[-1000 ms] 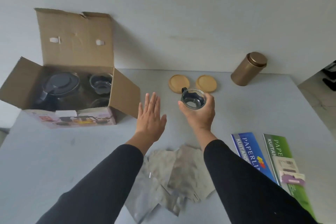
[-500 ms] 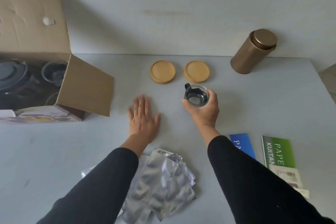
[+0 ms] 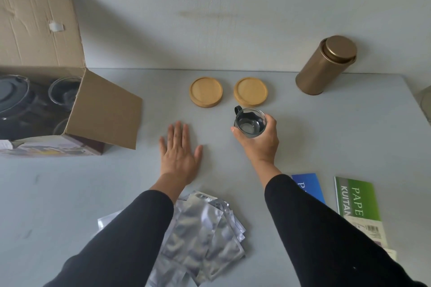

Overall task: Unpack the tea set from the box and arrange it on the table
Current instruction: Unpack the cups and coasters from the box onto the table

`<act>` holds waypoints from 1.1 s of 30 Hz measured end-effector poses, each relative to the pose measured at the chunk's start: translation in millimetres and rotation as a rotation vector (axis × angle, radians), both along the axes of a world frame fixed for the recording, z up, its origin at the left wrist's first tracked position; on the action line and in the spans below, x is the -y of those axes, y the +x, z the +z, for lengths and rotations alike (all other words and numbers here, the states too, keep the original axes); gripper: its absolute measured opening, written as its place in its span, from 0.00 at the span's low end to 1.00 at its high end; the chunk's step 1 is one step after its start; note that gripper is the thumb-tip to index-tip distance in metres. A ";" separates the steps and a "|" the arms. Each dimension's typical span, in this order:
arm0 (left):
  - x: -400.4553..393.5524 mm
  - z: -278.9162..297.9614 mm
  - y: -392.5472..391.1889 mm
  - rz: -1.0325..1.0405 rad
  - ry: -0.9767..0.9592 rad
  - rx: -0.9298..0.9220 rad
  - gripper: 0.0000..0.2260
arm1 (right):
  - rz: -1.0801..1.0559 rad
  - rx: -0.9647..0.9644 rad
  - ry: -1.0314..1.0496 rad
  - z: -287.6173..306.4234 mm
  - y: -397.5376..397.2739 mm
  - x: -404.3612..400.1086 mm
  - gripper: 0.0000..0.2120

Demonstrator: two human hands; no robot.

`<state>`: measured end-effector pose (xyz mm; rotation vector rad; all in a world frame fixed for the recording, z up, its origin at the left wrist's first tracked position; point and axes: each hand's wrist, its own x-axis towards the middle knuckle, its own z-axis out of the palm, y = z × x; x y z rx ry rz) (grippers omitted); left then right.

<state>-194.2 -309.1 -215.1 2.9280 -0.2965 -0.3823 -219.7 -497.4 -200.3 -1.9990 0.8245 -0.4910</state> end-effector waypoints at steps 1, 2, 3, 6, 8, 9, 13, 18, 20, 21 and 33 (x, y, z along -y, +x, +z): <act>-0.4 0.5 0.3 -0.005 0.003 -0.009 0.31 | 0.010 -0.011 0.005 0.1 -0.7 0.4 0.40; -0.8 0.9 0.8 -0.010 0.006 -0.019 0.31 | 0.023 -0.025 0.006 0.7 -1.4 0.6 0.42; -1.3 1.4 1.3 -0.016 0.007 -0.030 0.31 | 0.038 -0.040 0.003 1.7 -2.3 0.7 0.44; -5.2 3.7 4.6 -0.049 0.002 -0.077 0.32 | 0.055 -0.060 -0.016 7.3 -7.8 -0.7 0.48; -9.7 7.9 6.4 -0.071 -0.020 -0.122 0.32 | 0.046 -0.060 -0.039 13.0 -14.2 -3.0 0.49; -12.7 10.7 6.2 -0.072 -0.041 -0.138 0.32 | 0.041 -0.057 -0.054 16.3 -17.9 -5.0 0.49; -32.5 24.9 -6.5 0.012 -0.188 -0.135 0.29 | 0.024 0.002 -0.133 35.5 -30.4 -22.4 0.48; -73.5 38.8 -26.3 0.057 -0.262 -0.126 0.28 | 0.093 0.091 -0.146 65.8 -25.6 -71.7 0.46; -95.9 44.4 -31.7 0.074 -0.275 -0.114 0.27 | 0.149 0.117 -0.135 78.0 -17.5 -99.2 0.45; -108.6 46.8 -34.1 0.083 -0.277 -0.110 0.27 | 0.180 0.126 -0.132 83.9 -12.7 -114.7 0.44; -248.5 38.5 -21.4 0.472 -0.195 -0.138 0.26 | 0.607 0.069 -0.329 117.7 61.4 -285.7 0.26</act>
